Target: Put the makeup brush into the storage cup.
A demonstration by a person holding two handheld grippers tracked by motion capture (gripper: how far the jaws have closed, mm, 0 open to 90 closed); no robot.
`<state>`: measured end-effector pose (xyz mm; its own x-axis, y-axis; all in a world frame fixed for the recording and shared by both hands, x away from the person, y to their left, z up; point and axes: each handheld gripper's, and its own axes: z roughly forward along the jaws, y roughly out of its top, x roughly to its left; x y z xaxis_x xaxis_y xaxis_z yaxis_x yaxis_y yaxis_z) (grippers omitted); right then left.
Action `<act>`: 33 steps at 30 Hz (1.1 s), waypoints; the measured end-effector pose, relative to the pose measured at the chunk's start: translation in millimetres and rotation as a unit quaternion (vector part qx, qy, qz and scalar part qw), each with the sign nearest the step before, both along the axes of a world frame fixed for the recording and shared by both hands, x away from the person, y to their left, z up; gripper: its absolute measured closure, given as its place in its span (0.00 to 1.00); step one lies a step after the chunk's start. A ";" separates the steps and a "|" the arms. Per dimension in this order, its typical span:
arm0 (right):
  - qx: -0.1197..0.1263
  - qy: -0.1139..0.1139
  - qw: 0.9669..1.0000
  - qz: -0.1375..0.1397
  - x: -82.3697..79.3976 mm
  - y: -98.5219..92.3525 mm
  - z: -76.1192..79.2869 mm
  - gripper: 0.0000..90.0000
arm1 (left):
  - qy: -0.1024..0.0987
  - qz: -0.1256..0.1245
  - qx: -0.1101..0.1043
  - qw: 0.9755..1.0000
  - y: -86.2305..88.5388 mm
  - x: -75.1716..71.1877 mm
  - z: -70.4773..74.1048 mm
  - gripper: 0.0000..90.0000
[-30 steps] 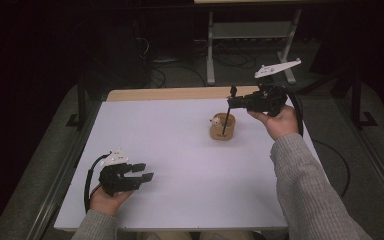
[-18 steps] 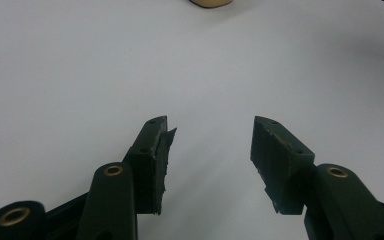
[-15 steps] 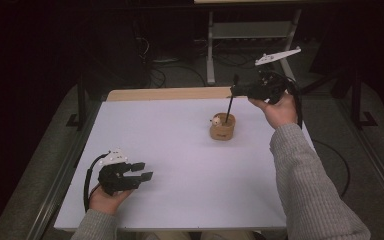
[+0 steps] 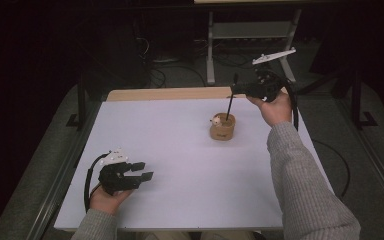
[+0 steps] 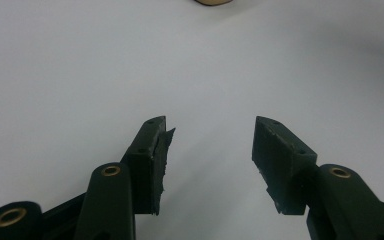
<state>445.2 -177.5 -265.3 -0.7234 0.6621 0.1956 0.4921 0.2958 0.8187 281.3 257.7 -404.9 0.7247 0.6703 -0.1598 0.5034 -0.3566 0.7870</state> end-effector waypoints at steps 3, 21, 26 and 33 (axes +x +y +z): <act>0.001 0.000 1.000 -0.009 1.7 0.3 -1.8 0.94 | 0.000 0.000 -0.001 1.000 0.6 0.3 -0.2 0.53; 0.001 0.005 0.999 -0.038 8.2 -1.2 -22.0 0.94 | -0.002 0.007 -0.004 1.000 4.1 -0.3 0.4 0.50; -0.004 0.008 0.999 -0.042 10.3 -1.4 -28.4 0.94 | -0.004 0.005 -0.001 1.000 3.4 0.1 0.4 0.50; -0.007 0.008 0.999 -0.044 10.4 -1.5 -34.4 0.94 | -0.001 0.005 0.000 1.000 3.1 -0.2 -0.2 0.50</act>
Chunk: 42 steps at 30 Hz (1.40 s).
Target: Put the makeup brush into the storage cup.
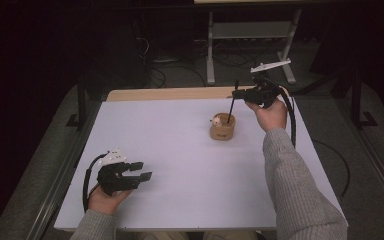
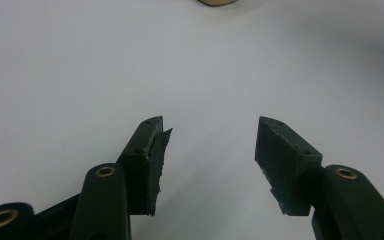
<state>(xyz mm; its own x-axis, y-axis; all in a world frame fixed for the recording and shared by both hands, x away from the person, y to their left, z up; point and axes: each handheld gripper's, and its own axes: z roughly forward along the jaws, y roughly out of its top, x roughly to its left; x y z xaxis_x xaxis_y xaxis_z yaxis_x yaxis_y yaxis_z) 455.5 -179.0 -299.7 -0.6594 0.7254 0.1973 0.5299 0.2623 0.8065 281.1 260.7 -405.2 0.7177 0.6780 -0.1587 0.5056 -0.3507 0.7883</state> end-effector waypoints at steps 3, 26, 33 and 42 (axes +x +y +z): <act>-0.001 0.004 1.000 -0.003 1.0 0.8 -1.2 0.94 | -0.001 0.001 -0.001 1.000 0.2 0.2 0.3 0.50; -0.005 0.004 1.000 -0.012 1.7 3.6 -23.0 0.94 | 0.002 -0.003 0.010 1.000 -4.2 1.6 -2.7 0.48; -0.001 0.010 1.000 -0.017 3.8 5.8 -30.0 0.94 | 0.004 -0.002 0.010 1.000 -4.3 2.1 -2.9 0.48; -0.002 0.019 1.000 -0.018 7.6 6.9 -42.8 0.93 | 0.005 -0.002 0.008 1.000 -3.8 2.3 -3.4 0.48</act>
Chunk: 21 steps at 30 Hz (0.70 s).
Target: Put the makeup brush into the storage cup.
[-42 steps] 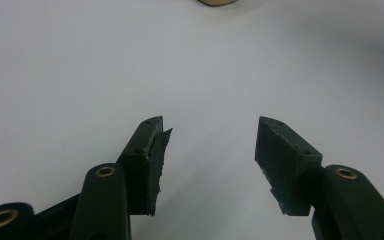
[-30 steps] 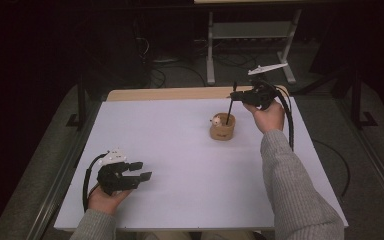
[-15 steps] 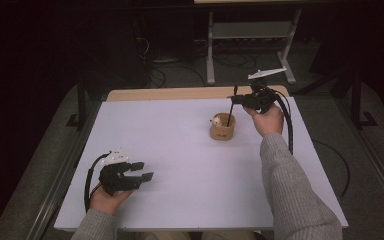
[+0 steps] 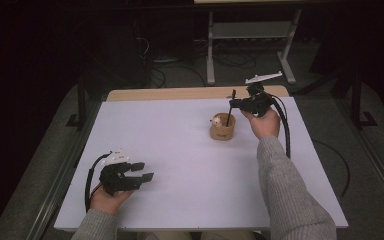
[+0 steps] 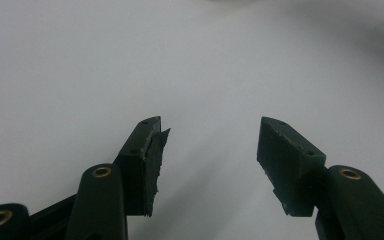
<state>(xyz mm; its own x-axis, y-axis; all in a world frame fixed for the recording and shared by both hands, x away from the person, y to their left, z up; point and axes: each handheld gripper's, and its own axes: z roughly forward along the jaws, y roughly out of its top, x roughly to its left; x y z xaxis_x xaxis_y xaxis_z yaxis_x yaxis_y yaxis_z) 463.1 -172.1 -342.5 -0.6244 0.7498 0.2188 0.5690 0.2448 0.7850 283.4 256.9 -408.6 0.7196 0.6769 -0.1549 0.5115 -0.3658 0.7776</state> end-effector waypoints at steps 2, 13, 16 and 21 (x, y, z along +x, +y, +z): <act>0.003 0.004 1.000 0.000 -0.1 1.9 -2.7 0.93 | -0.001 0.000 -0.001 1.000 0.2 -0.2 0.1 0.48; 0.003 0.016 1.000 0.001 2.9 3.0 -14.2 0.93 | 0.000 0.001 -0.002 1.000 1.2 0.7 -1.1 0.48; 0.012 0.017 1.000 -0.001 2.5 1.5 -17.3 0.92 | 0.005 0.003 -0.003 1.000 0.0 0.5 -1.1 0.48; 0.007 0.024 1.000 -0.001 3.7 0.5 -19.1 0.84 | 0.001 -0.001 -0.002 1.000 -1.0 1.4 -0.9 0.48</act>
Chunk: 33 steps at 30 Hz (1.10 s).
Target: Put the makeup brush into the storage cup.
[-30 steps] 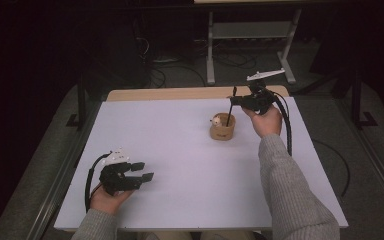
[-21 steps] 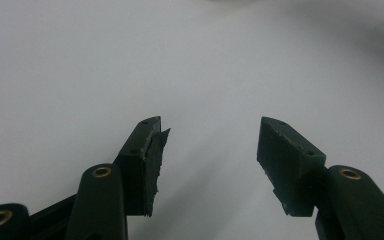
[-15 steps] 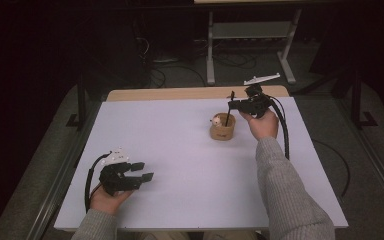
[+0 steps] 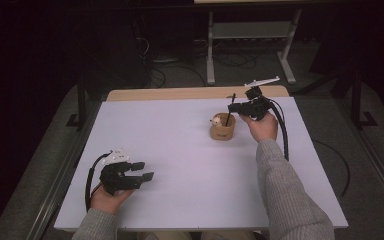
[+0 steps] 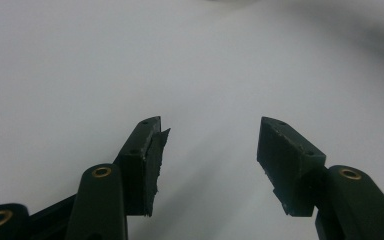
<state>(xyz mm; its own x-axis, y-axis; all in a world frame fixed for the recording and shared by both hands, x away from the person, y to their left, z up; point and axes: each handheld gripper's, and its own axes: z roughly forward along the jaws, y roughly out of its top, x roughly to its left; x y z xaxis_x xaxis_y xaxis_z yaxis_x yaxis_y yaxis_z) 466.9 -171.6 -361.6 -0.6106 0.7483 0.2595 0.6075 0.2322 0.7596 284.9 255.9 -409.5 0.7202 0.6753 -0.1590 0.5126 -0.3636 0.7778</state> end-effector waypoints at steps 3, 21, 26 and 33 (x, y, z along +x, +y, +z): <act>-0.003 0.004 1.000 -0.004 -0.5 -0.8 -1.2 0.81 | -0.002 -0.003 0.001 1.000 -0.3 -0.1 -0.2 0.48; -0.014 0.008 1.000 -0.010 -3.7 -4.0 -5.2 0.63 | -0.002 0.000 0.000 1.000 0.5 -0.2 0.7 0.48; -0.007 0.004 1.000 -0.013 -7.6 -9.2 -6.4 0.62 | 0.000 0.001 -0.001 1.000 1.4 0.4 0.8 0.47; 0.006 0.001 1.000 -0.015 -15.9 -18.6 -5.0 0.59 | -0.002 0.000 0.001 1.000 1.1 0.4 1.3 0.47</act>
<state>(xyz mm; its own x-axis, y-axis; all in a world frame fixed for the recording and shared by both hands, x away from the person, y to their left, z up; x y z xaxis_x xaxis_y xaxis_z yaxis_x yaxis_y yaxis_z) 451.0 -190.2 -366.6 -0.5880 0.7624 0.2703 0.6151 0.2044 0.7615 285.2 257.0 -408.2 0.7203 0.6761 -0.1552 0.5097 -0.3640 0.7796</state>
